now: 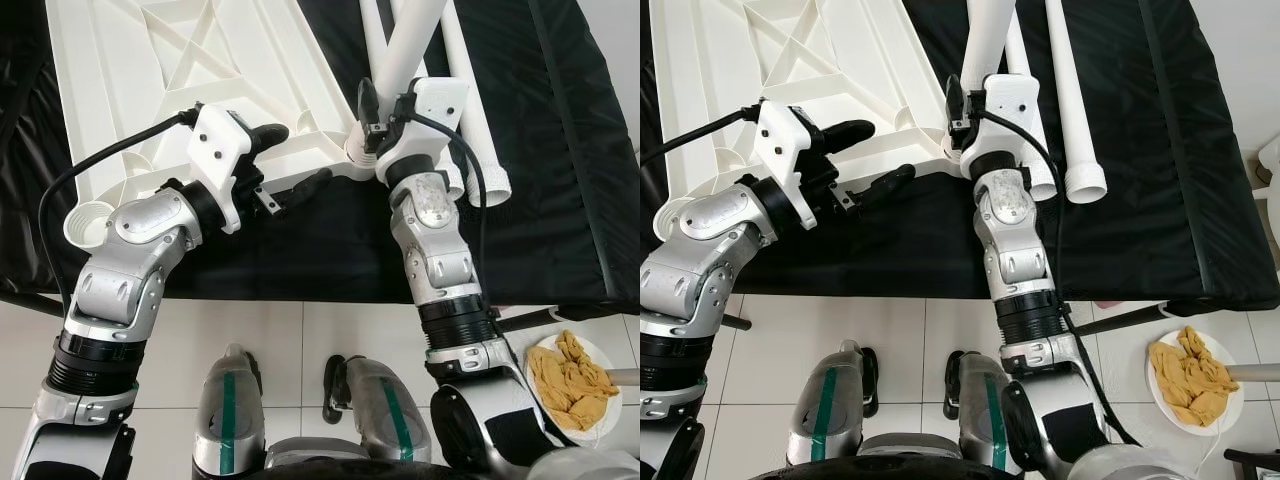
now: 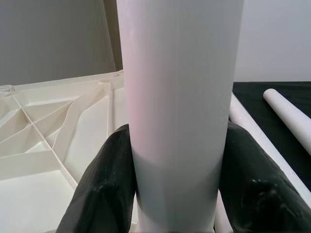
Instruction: Building children table
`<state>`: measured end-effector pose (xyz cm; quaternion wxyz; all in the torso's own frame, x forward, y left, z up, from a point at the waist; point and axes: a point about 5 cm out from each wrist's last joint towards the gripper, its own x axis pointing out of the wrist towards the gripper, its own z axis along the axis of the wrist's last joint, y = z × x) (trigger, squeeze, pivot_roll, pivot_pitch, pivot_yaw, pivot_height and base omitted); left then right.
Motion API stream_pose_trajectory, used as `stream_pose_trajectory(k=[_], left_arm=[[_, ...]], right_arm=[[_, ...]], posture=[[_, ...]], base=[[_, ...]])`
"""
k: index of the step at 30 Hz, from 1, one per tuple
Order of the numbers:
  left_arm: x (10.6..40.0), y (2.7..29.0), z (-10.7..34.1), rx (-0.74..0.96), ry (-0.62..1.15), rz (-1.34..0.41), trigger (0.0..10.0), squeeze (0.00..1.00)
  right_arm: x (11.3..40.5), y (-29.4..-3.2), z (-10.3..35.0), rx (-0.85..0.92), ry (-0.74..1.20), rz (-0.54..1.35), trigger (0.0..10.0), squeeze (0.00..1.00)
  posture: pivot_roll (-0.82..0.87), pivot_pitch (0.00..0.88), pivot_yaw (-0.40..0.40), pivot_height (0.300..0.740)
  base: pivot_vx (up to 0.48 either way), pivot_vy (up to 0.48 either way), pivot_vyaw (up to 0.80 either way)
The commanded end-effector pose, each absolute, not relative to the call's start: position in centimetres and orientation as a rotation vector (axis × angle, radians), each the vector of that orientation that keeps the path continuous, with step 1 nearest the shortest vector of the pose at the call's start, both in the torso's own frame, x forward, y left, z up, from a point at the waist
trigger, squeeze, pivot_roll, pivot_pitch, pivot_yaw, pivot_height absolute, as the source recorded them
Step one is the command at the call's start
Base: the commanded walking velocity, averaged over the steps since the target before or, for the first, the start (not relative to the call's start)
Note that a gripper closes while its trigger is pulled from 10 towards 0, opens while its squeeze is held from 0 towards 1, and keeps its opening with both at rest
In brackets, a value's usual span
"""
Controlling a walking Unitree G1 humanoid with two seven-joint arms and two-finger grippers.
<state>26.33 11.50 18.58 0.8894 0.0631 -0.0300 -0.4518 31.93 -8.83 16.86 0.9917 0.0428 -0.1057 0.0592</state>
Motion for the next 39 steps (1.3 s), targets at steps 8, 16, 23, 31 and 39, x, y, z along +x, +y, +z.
stream_pose_trajectory(k=[8, 16, 23, 31, 39], left_arm=[[26.3, 11.7, 18.7, 0.131, -0.063, -0.887, 10.0, 0.0], [26.4, 11.7, 18.7, 0.13, -0.068, -0.882, 10.0, 0.0], [26.4, 11.6, 18.7, 0.128, -0.069, -0.883, 10.0, 0.0], [26.4, 11.5, 18.7, 0.129, -0.07, -0.886, 10.0, 0.0], [26.4, 11.4, 18.7, 0.128, -0.072, -0.888, 10.0, 0.0]], right_arm=[[31.1, -10.6, 13.0, 0.086, -0.058, -0.075, 10.0, 0.0], [31.2, -10.9, 13.4, 0.057, -0.081, -0.14, 10.0, 0.0], [31.5, -10.7, 13.7, 0.059, -0.088, -0.124, 10.0, 0.0], [32.1, -10.6, 13.8, 0.066, -0.066, -0.117, 10.0, 0.0], [32.6, -10.8, 14.1, 0.062, -0.067, -0.119, 10.0, 0.0]], posture=[[0.08, 0.103, -0.047, 0.74], [0.09, 0.096, -0.05, 0.74], [0.09, 0.093, -0.051, 0.74], [0.09, 0.09, -0.051, 0.74], [0.09, 0.082, -0.055, 0.74]], base=[[0.0, 0.0, 0.0], [0.0, 0.0, 0.0], [0.0, 0.0, 0.0], [0.0, 0.0, 0.0], [0.0, 0.0, 0.0]])
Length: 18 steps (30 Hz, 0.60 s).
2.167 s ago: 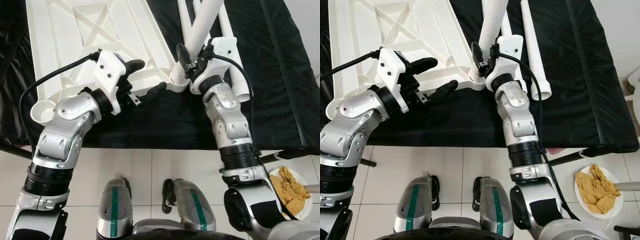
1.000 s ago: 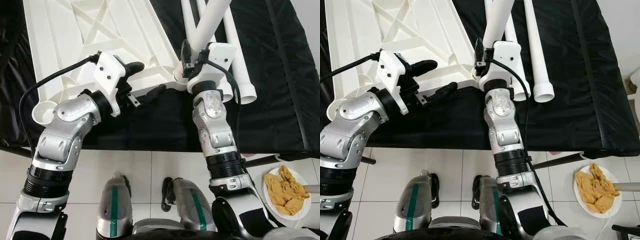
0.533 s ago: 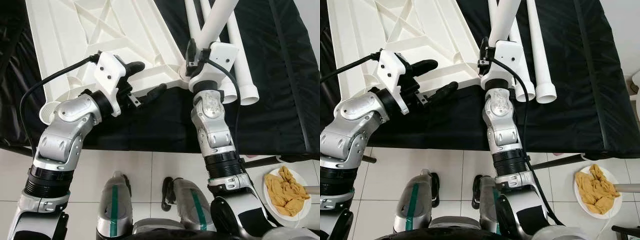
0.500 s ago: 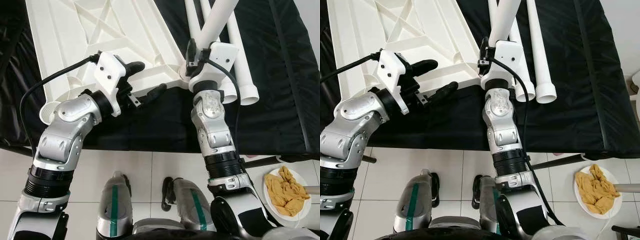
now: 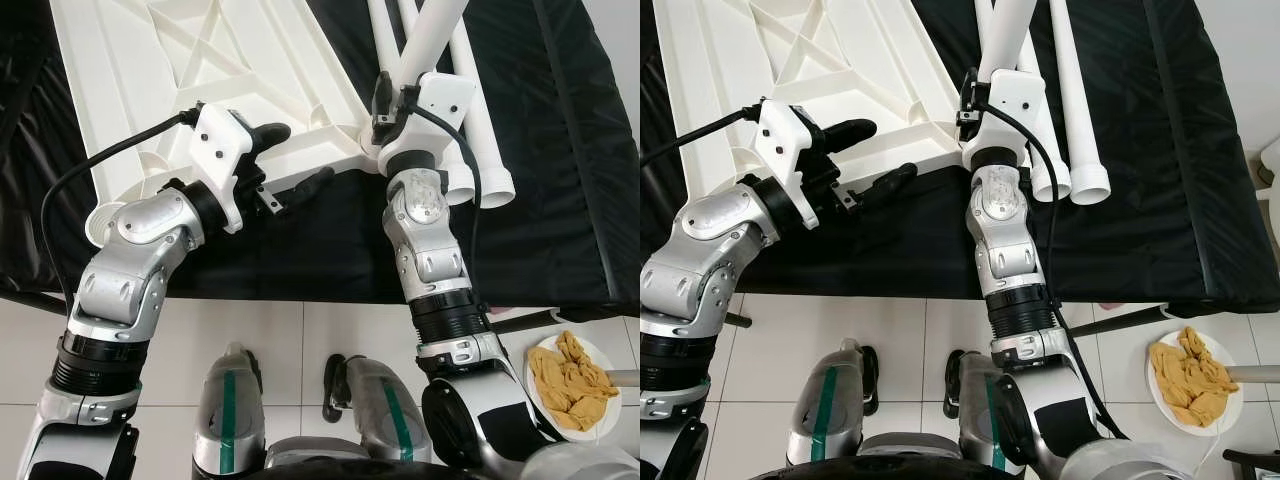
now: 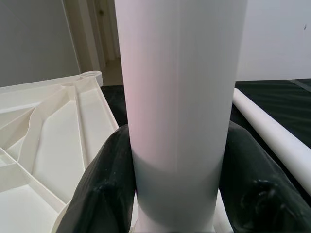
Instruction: Building children table
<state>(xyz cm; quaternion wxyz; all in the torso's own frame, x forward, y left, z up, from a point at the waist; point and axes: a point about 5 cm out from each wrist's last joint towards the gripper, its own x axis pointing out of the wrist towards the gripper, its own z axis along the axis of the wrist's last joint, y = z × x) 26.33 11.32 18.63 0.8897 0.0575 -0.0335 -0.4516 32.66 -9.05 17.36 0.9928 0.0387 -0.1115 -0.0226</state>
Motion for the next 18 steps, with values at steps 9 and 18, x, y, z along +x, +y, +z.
stream_pose_trajectory(k=[9, 18], left_arm=[[26.4, 11.3, 18.7, 0.126, -0.074, -0.893, 10.0, 0.0], [26.4, 11.2, 18.6, 0.127, -0.076, -0.9, 10.0, 0.0]], right_arm=[[32.7, -11.2, 13.9, 0.103, -0.052, -0.131, 10.0, 0.0], [33.1, -12.0, 14.1, 0.117, -0.054, -0.152, 10.0, 0.0]], posture=[[0.09, 0.075, -0.057, 0.74], [0.08, 0.066, -0.052, 0.74]], base=[[0.0, 0.0, 0.0], [0.0, 0.0, 0.0]])
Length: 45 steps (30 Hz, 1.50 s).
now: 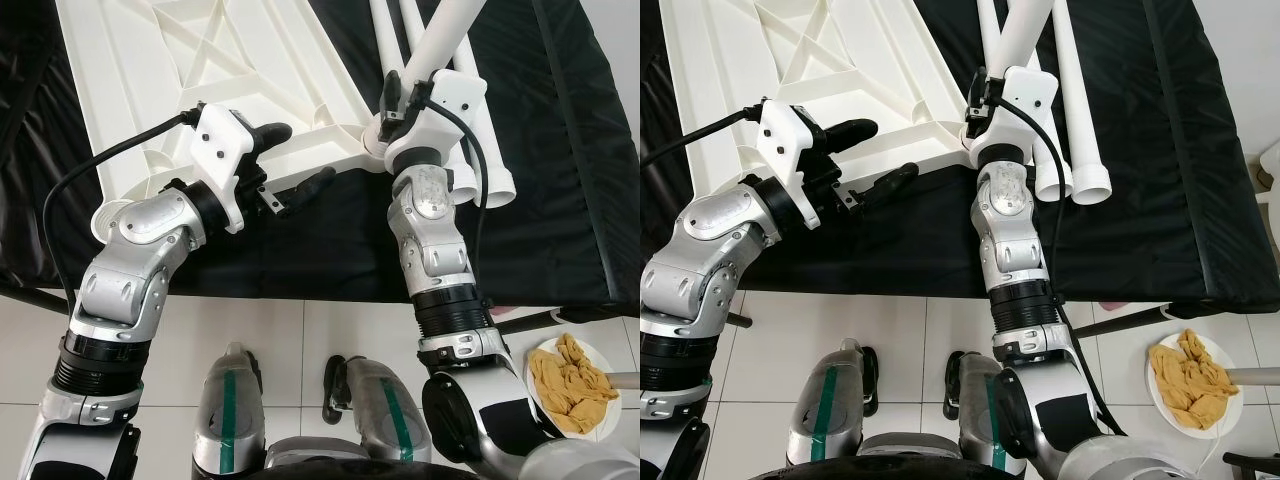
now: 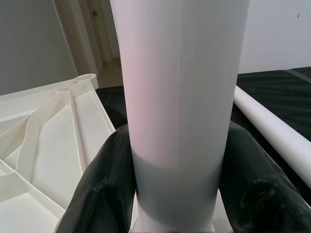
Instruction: Building children table
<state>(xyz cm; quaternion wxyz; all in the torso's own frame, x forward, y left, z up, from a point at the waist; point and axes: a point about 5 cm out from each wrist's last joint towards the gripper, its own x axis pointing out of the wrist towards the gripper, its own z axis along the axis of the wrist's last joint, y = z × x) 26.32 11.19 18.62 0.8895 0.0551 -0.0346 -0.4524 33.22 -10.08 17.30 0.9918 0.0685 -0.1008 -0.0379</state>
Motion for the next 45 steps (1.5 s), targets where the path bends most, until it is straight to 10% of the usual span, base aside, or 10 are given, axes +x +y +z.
stream_pose_trajectory(k=[1, 34, 36, 37, 40, 41, 45], left_arm=[[26.4, 11.2, 18.6, 0.127, -0.076, -0.9, 10.0, 0.0], [26.5, 11.1, 18.7, 0.119, -0.08, -0.89, 10.0, 0.0], [26.5, 11.1, 18.7, 0.119, -0.08, -0.89, 10.0, 0.0], [26.5, 11.1, 18.7, 0.118, -0.081, -0.89, 10.0, 0.0], [26.5, 11.1, 18.7, 0.117, -0.081, -0.889, 10.0, 0.0], [26.5, 11.1, 18.7, 0.117, -0.081, -0.889, 10.0, 0.0], [26.6, 11.1, 18.7, 0.117, -0.081, -0.889, 10.0, 0.0]], right_arm=[[33.1, -12.0, 14.2, 0.117, -0.055, -0.151, 10.0, 0.0], [34.1, -12.1, 15.2, 0.09, -0.059, -0.098, 10.0, 0.0], [34.1, -12.1, 15.2, 0.091, -0.062, -0.094, 10.0, 0.12], [34.0, -12.1, 15.2, 0.101, -0.064, -0.082, 10.0, 1.0], [34.0, -12.0, 15.4, 0.092, -0.073, -0.079, 10.0, 1.0], [34.0, -12.0, 15.4, 0.088, -0.076, -0.078, 10.0, 0.11], [34.1, -11.9, 15.4, 0.092, -0.074, -0.072, 10.0, 0.0]], posture=[[0.08, 0.066, -0.053, 0.74], [0.08, 0.078, -0.058, 0.74], [0.08, 0.077, -0.057, 0.74], [0.08, 0.077, -0.057, 0.74], [0.08, 0.077, -0.057, 0.74], [0.08, 0.077, -0.057, 0.74], [0.08, 0.075, -0.057, 0.74]], base=[[0.0, 0.0, 0.0], [0.0, 0.0, 0.0], [0.0, 0.0, 0.0], [0.0, 0.0, 0.0], [0.0, 0.0, 0.0], [0.0, 0.0, 0.0], [0.0, 0.0, 0.0]])
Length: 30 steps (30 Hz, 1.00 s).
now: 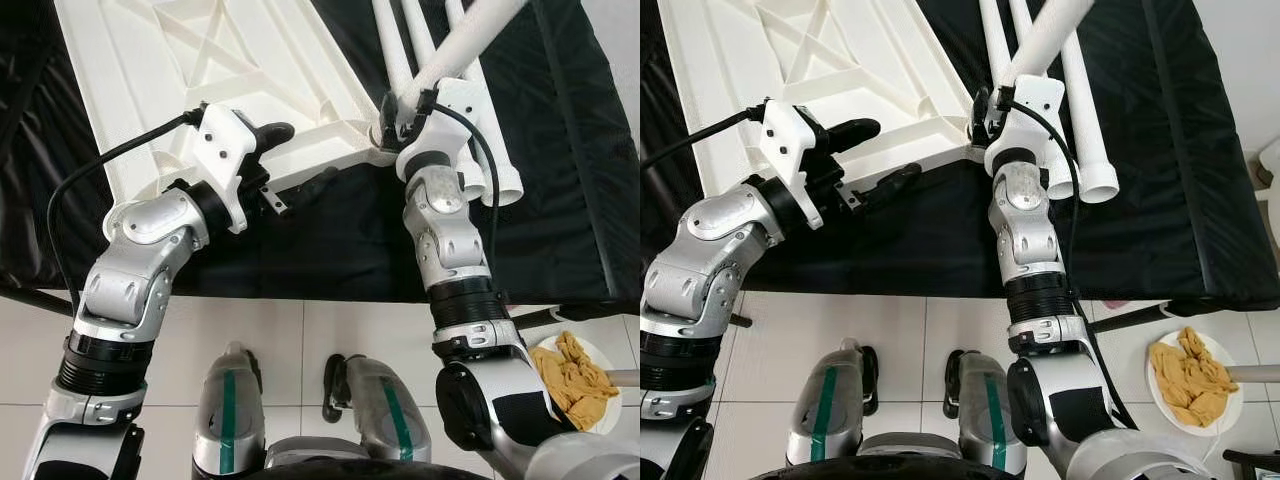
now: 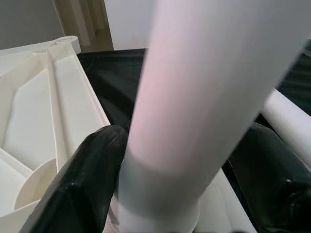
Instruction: Building children table
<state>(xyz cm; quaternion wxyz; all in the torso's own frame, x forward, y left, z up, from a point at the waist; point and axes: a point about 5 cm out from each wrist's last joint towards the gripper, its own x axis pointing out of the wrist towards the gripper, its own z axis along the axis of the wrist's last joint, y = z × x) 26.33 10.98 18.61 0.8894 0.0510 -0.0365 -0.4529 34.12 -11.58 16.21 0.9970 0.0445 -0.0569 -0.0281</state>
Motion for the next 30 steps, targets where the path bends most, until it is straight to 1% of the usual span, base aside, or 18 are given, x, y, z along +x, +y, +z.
stream_pose_trajectory(k=[1, 6, 7, 9, 10, 25, 26, 30], left_arm=[[26.6, 11.0, 18.7, 0.117, -0.083, -0.889, 10.0, 0.0], [26.7, 11.0, 18.7, 0.116, -0.083, -0.888, 10.0, 0.0], [26.6, 11.0, 18.7, 0.116, -0.084, -0.888, 10.0, 0.0], [26.6, 11.0, 18.7, 0.116, -0.084, -0.888, 10.0, 0.0], [26.7, 11.0, 18.7, 0.116, -0.084, -0.888, 10.0, 0.0], [26.9, 10.9, 18.7, 0.111, -0.09, -0.883, 10.0, 0.0], [26.9, 10.9, 18.7, 0.111, -0.091, -0.883, 10.0, 0.0], [26.9, 10.9, 18.8, 0.111, -0.091, -0.882, 10.0, 0.0]], right_arm=[[34.1, -11.9, 15.4, 0.09, -0.074, -0.069, 10.0, 0.0], [34.1, -12.0, 15.5, 0.081, -0.082, -0.068, 10.0, 0.0], [34.1, -11.9, 15.7, 0.092, -0.104, -0.051, 6.5, 0.0], [34.1, -11.9, 15.7, 0.092, -0.104, -0.051, 6.5, 0.0], [34.0, -11.9, 15.8, 0.094, -0.113, -0.047, 0.0, 0.0], [34.4, -11.9, 16.5, 0.099, -0.137, 0.012, 0.0, 0.0], [34.6, -12.1, 16.5, 0.089, -0.13, 0.027, 10.0, 0.0], [34.7, -12.4, 16.5, 0.068, -0.128, 0.053, 10.0, 0.0]], posture=[[0.07, 0.072, -0.058, 0.74], [0.07, 0.071, -0.057, 0.74], [0.07, 0.071, -0.057, 0.74], [0.07, 0.071, -0.057, 0.74], [0.07, 0.072, -0.058, 0.74], [0.07, 0.066, -0.061, 0.74], [0.07, 0.062, -0.062, 0.74], [0.07, 0.062, -0.062, 0.74]], base=[[0.0, 0.0, 0.0], [0.0, 0.0, 0.0], [0.0, 0.0, 0.0], [0.0, 0.0, 0.0], [0.0, 0.0, 0.0], [0.0, 0.0, 0.0], [0.0, 0.0, 0.0], [0.0, 0.0, 0.0]])
